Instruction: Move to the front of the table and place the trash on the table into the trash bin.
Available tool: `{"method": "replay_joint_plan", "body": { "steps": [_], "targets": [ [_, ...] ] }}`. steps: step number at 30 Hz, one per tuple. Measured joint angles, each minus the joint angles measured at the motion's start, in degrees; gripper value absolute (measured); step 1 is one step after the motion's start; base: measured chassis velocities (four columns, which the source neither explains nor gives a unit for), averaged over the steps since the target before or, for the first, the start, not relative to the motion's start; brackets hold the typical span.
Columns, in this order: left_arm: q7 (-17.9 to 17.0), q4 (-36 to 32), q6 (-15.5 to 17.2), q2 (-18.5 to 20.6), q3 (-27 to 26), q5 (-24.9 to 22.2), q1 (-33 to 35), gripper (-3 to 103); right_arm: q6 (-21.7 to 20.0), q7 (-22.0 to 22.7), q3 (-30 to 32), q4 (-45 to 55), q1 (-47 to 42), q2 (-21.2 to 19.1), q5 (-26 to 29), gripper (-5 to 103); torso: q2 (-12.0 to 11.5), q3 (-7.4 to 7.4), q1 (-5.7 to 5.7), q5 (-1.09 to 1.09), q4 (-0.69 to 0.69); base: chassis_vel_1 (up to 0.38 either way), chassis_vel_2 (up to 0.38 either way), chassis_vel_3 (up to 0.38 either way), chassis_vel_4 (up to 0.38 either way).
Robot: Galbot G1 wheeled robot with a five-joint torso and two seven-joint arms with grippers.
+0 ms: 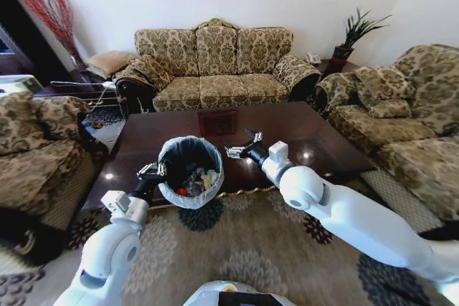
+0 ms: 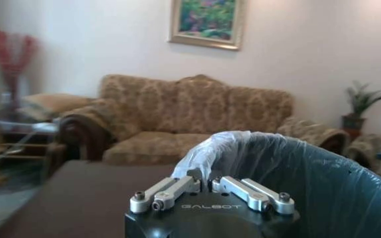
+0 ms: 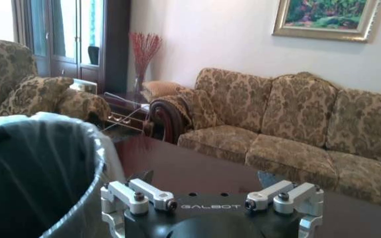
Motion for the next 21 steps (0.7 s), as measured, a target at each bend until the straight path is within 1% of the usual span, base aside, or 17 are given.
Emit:
{"method": "replay_joint_plan", "body": {
  "steps": [1,2,3,4,5,6,8,9,11,14,15,17,18,20,21],
  "targets": [
    [-1.26,-0.01,0.67,-0.45,-0.59,0.02,0.24,3,0.19,0.01,0.2,-0.24,-0.3,0.0,-0.21,100,0.01,-0.01,-0.02,0.02,0.03,0.293,-0.236,-0.267,0.196],
    [-2.16,-0.08,1.22,-0.74,-1.06,-0.15,0.48,3,0.33,0.07,0.36,-0.35,-0.57,-0.03,-0.37,100,0.02,-0.02,-0.03,0.02,0.02,0.227,-0.145,-0.267,0.196],
    [-2.16,-0.08,1.22,-0.74,-1.06,-0.15,0.48,3,0.33,0.07,0.36,-0.35,-0.57,-0.03,-0.37,100,0.02,-0.02,-0.03,0.02,0.02,0.227,-0.145,-0.267,0.196],
    [-3.07,-0.46,2.19,-1.2,-1.97,-0.5,1.08,3,0.58,0.27,0.73,-0.46,-1.14,-0.25,-0.69,100,0.03,-0.03,-0.04,0.01,0.02,0.227,-0.075,-0.132,0.112],
    [-3.46,-0.93,3.6,-1.52,-3.22,-0.97,1.87,3,0.94,0.66,1.43,-0.42,-2.11,-0.87,-1.18,100,0.04,-0.03,-0.04,0.0,0.07,0.087,-0.075,-0.03,0.072],
    [-3.46,-0.93,3.6,-1.52,-3.22,-0.97,1.87,3,0.94,0.66,1.43,-0.42,-2.11,-0.87,-1.18,100,0.04,-0.03,-0.04,0.0,0.07,0.087,-0.075,-0.03,0.072],
    [-3.52,-1.08,4.8,-1.47,-4.53,-1.49,2.55,3,1.65,1.65,2.59,-0.12,-3.84,-2.01,-1.76,100,0.02,-0.01,-0.02,0.0,0.02,0.003,-0.007,-0.015,0.036],
    [-3.12,-0.33,5.01,-1.29,-6.15,-1.51,3.21,3,2.08,2.64,4.88,0.08,-5.69,-2.69,-1.9,100,-0.02,0.04,0.07,0.05,-0.01,0.0,0.0,0.0,0.0],
    [-2.95,0.13,4.98,-1.27,-6.73,-1.51,3.45,3,2.12,2.81,5.78,0.09,-6.27,-2.78,-1.89,100,-0.03,0.05,0.11,0.06,-0.02,-0.046,0.056,0.043,-0.04],
    [-2.05,4.87,3.07,-1.48,-11.08,-2.11,5.29,3,2.14,3.02,10.66,-0.02,-8.07,-2.95,-0.99,100,-0.04,0.05,0.12,0.02,-0.03,-0.097,0.022,0.057,-0.052],
    [-2.05,4.87,3.07,-1.48,-11.08,-2.11,5.29,3,2.14,3.02,10.66,-0.02,-8.07,-2.95,-0.99,100,-0.04,0.05,0.12,0.02,-0.03,-0.101,0.009,0.047,-0.05],
    [-1.35,8.49,1.71,-2.1,-14.5,-3.43,6.42,3,2.05,3.0,13.46,-0.17,-8.7,-3.2,-0.14,100,-0.04,0.03,0.07,0.03,0.01,0.0,0.0,0.0,0.0],
    [-1.35,8.49,1.71,-2.1,-14.5,-3.43,6.42,3,2.05,3.0,13.46,-0.17,-8.7,-3.2,-0.14,100,-0.04,0.03,0.07,0.03,0.01,0.0,0.0,0.0,0.0],
    [0.18,12.25,-0.27,-3.36,-17.84,-4.66,8.36,3,1.99,2.91,16.2,-0.47,-9.43,-3.74,0.46,100,-0.01,-0.01,-0.01,0.0,0.03,0.0,0.0,0.0,0.0],
    [0.18,12.25,-0.27,-3.36,-17.84,-4.66,8.36,3,1.99,2.91,16.2,-0.47,-9.43,-3.74,0.46,100,-0.01,-0.01,-0.01,0.0,0.03,0.0,0.0,0.0,0.0]
  ]
}}
